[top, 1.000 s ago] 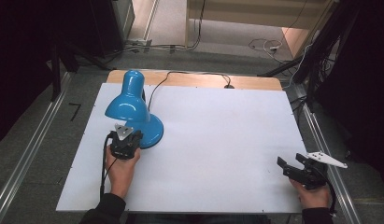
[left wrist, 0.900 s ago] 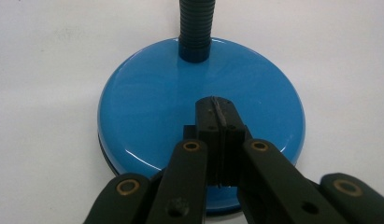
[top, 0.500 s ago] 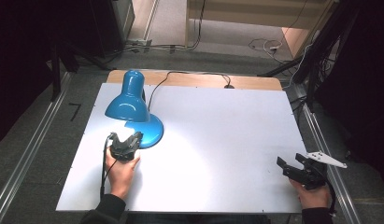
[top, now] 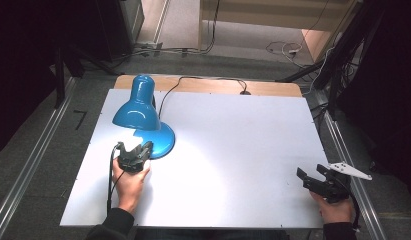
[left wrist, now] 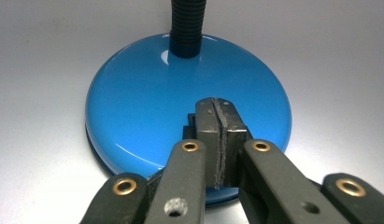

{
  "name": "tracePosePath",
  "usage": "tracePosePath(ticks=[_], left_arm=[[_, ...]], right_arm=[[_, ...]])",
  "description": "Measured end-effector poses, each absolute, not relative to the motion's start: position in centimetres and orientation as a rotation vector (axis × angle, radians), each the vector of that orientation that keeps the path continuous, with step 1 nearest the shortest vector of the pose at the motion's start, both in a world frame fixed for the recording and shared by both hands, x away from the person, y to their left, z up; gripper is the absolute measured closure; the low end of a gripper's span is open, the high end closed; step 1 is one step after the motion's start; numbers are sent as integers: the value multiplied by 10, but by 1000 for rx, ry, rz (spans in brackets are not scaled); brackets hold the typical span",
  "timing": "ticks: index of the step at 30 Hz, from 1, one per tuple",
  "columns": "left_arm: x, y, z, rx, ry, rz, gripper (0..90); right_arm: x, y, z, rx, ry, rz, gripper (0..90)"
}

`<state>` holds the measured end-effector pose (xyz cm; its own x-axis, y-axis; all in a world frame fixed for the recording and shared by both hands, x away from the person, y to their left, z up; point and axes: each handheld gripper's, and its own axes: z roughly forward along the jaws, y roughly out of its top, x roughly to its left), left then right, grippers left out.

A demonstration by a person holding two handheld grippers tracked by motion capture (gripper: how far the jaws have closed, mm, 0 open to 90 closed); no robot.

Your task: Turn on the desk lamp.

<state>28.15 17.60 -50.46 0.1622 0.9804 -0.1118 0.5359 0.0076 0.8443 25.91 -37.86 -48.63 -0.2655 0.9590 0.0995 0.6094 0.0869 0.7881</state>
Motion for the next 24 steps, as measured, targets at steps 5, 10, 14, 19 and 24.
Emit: tracePosePath(ticks=[5, 10, 14, 19, 24], left_arm=[[279, 177, -502, 1615, 1475, 689, 898], [278, 178, -500, 1605, 1479, 690, 859], [277, 179, -498, 1600, 1479, 698, 816], [275, 179, -496, 1588, 1472, 719, 672], [274, 180, -495, 1595, 1473, 716, 550]], right_arm=[[259, -379, -486, 1537, 1925, 1040, 175], [259, -379, -486, 1536, 1926, 1040, 175], [259, -379, -486, 1537, 1926, 1041, 175], [259, -379, -486, 1538, 1924, 1043, 175], [258, -379, -486, 1535, 1925, 1045, 175]])
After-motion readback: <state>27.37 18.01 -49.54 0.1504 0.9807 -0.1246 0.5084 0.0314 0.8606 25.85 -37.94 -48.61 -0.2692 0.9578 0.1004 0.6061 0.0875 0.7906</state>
